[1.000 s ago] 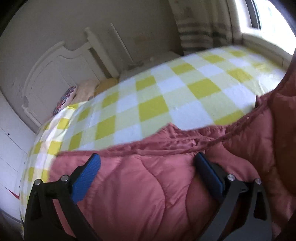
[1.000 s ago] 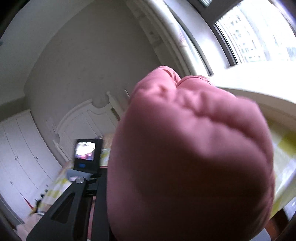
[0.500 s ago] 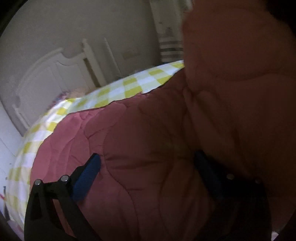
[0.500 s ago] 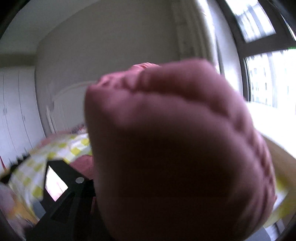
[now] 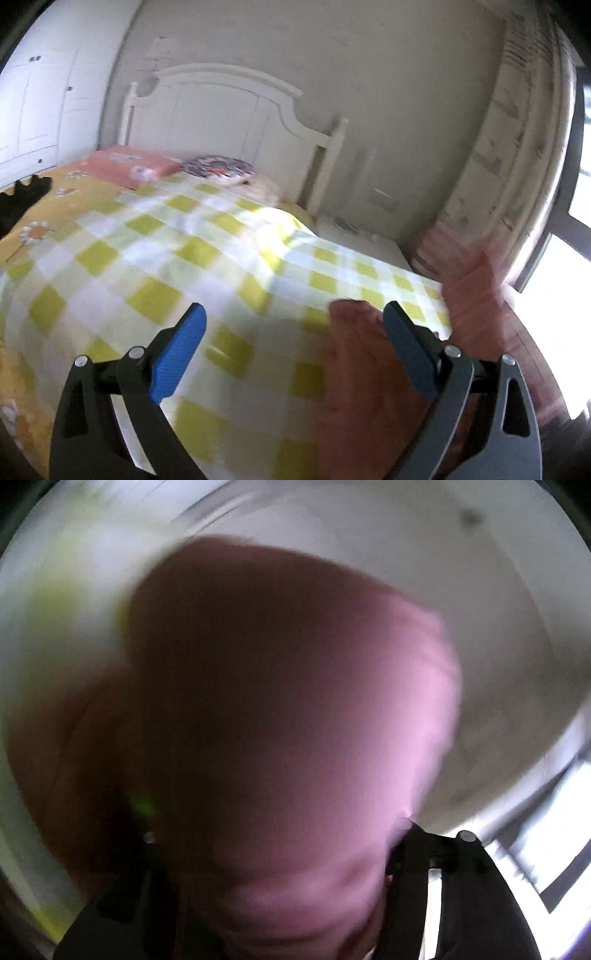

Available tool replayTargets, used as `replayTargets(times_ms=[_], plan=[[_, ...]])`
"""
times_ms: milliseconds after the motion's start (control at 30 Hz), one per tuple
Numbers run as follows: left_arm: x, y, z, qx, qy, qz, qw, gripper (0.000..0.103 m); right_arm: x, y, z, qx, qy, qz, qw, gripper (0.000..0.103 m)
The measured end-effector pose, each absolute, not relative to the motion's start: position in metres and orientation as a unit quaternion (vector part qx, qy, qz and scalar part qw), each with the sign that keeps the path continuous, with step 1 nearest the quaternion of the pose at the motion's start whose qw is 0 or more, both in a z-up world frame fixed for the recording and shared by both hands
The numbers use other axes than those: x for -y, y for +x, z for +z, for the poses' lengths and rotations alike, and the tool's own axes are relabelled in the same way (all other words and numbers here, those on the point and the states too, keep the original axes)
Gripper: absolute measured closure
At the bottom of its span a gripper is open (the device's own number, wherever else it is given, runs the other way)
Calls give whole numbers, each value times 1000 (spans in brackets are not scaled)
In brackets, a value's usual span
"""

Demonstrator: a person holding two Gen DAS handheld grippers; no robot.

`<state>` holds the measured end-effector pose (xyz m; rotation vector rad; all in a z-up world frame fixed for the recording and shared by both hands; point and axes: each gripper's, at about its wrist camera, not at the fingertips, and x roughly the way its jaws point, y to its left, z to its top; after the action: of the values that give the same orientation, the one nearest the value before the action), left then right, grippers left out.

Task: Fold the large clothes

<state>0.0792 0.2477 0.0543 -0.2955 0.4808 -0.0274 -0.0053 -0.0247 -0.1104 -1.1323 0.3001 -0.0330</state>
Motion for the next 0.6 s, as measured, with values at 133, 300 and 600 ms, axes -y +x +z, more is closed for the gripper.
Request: replayTargets(times_ms=[133, 300, 600], plan=[[-245, 82, 54, -259, -117, -44, 958, 4, 31, -2, -108, -158, -526, -18, 835, 50], [-174, 103, 58, -285, -44, -143, 947, 2, 38, -12, -113, -131, -545, -22, 828, 50], [-50, 220, 12, -407, 124, -174, 888, 2, 66, -19, -105, -117, -534, -6, 838, 46]])
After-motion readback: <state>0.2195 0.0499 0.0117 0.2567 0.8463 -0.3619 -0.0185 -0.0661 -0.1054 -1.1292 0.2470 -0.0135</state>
